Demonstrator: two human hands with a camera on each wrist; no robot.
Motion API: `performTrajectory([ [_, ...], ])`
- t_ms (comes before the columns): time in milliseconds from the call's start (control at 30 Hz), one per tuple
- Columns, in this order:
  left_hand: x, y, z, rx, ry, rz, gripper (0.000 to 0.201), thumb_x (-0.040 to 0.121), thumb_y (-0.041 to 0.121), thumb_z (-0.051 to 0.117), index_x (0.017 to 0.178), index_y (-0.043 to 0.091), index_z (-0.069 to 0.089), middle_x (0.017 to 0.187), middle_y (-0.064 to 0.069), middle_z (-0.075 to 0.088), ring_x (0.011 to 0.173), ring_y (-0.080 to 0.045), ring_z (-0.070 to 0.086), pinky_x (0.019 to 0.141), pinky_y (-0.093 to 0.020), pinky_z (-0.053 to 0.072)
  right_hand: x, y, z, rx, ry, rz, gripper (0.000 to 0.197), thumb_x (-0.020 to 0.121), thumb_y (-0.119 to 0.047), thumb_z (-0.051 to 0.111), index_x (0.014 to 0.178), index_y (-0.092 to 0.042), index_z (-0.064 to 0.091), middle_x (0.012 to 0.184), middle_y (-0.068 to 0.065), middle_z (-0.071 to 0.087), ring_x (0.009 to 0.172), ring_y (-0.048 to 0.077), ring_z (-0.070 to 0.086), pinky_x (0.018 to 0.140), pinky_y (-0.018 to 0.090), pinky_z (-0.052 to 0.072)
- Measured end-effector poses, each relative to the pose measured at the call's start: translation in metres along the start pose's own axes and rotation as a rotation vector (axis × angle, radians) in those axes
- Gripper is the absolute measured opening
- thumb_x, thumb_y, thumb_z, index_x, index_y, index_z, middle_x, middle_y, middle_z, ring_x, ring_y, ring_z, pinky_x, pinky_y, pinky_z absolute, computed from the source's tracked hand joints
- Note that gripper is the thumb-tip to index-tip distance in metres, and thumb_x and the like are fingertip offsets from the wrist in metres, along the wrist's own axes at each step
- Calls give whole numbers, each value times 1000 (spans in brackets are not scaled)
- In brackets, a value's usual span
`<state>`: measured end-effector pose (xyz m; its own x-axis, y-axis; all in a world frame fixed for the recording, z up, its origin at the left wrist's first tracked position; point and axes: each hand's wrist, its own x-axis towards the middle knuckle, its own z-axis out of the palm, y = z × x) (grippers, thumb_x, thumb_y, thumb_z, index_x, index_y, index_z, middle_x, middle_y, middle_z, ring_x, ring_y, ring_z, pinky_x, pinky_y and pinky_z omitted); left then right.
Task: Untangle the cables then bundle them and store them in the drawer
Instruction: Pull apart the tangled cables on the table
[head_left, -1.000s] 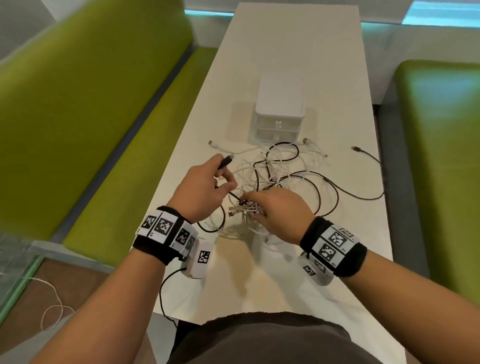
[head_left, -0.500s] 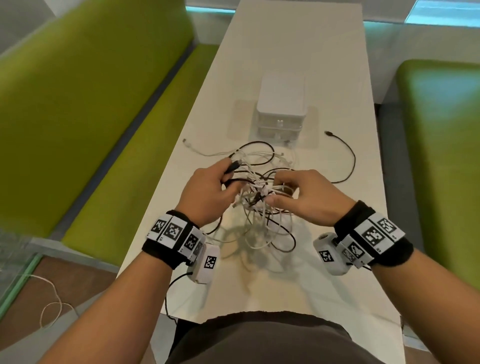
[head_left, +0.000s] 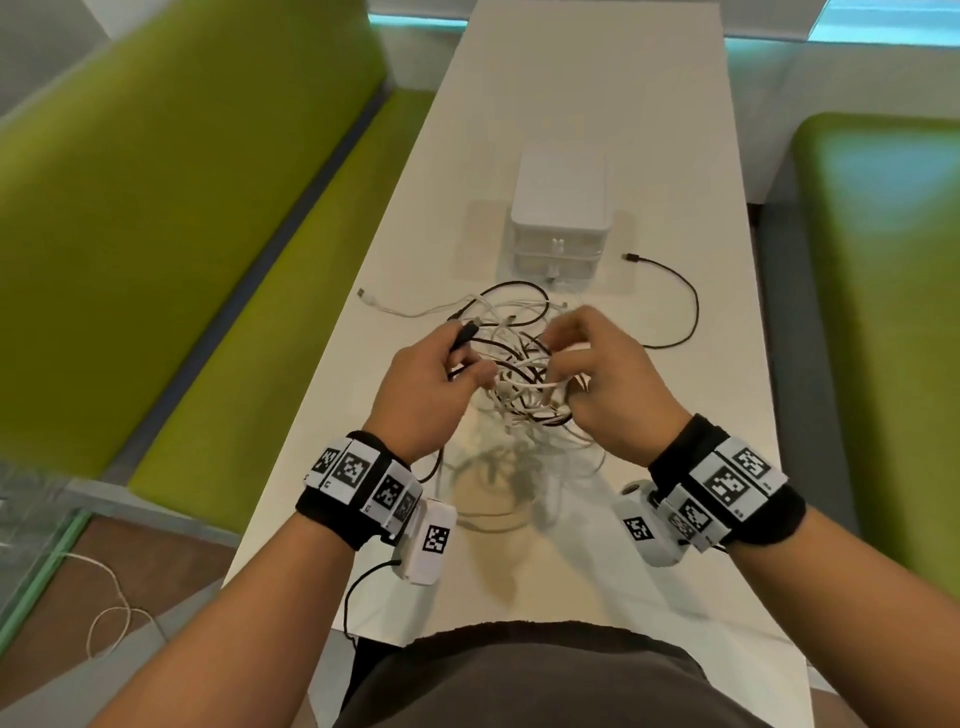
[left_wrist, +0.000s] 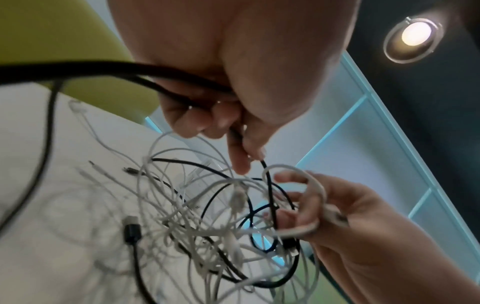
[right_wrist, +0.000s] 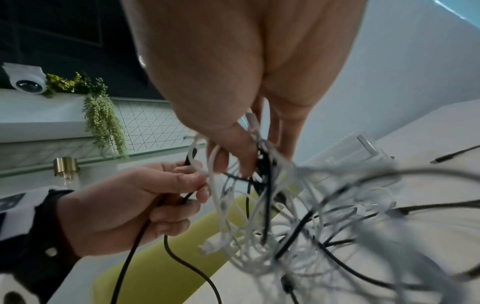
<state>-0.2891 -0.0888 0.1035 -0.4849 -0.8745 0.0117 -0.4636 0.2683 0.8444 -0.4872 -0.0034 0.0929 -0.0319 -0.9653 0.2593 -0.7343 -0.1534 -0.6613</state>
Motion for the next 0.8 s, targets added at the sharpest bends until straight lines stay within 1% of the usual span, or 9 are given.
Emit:
performTrajectory([
  [67,2,3,0,-14,31,-65,37,94,17,67,71,27,39,79,-8,72,67,0,64,65,-28,40,-1,-2,-5,-60,78,-146,25,68,4,57,62,-16,71,117,1,58,114,29,48,87,41,42],
  [167,5,4,-6,22,70,-92,34,96,15,62,75,15,36,77,-11,70,57,2,60,57,-28,39,-1,1,-13,-156,64,-285,26,65,10,61,63,-16,66,98,-7,67,105,26,50,80,49,39],
  [267,7,0,-13,33,53,-90,33,95,8,59,73,15,35,73,-12,65,61,-3,63,58,-25,41,-2,7,-25,-169,-33,-164,20,74,-12,54,80,-18,72,93,-9,65,91,21,58,78,43,44],
  [333,6,-4,-16,37,66,-84,35,94,4,57,71,16,34,66,-1,59,69,-10,67,63,-26,43,-5,13,-30,-127,-147,-44,23,88,-34,56,84,-20,73,91,-10,61,88,15,55,77,38,44],
  [400,5,-7,-19,66,73,-76,36,92,4,56,69,19,32,62,8,57,77,-13,69,68,-30,46,-4,17,-27,-78,-217,22,52,94,-62,52,69,-20,71,79,-7,59,84,12,51,75,34,43],
  [467,3,-10,-21,125,77,-53,37,90,9,56,67,25,32,62,13,59,82,-18,70,74,-38,49,-2,16,-21,-117,-214,58,62,88,-72,54,53,-22,62,66,-5,55,80,12,48,69,33,41],
  [600,5,-17,-31,248,99,50,26,90,25,56,72,28,37,77,3,65,81,-22,60,69,-40,48,-5,16,-10,-249,-354,84,36,73,-43,80,79,-31,47,88,-14,48,84,15,46,69,39,44],
  [700,10,-22,-43,277,127,143,33,88,24,58,69,36,34,85,-7,61,82,-22,51,67,-31,39,-8,21,-10,-160,-401,128,54,75,-15,74,113,-42,46,113,-13,48,94,19,55,77,44,52],
  [800,6,-22,-50,356,113,233,36,86,24,58,67,38,30,76,-4,52,79,-27,47,69,-37,38,-5,21,-7,-141,-438,125,68,81,-1,62,126,-49,47,125,-12,48,97,20,59,79,43,53],
])
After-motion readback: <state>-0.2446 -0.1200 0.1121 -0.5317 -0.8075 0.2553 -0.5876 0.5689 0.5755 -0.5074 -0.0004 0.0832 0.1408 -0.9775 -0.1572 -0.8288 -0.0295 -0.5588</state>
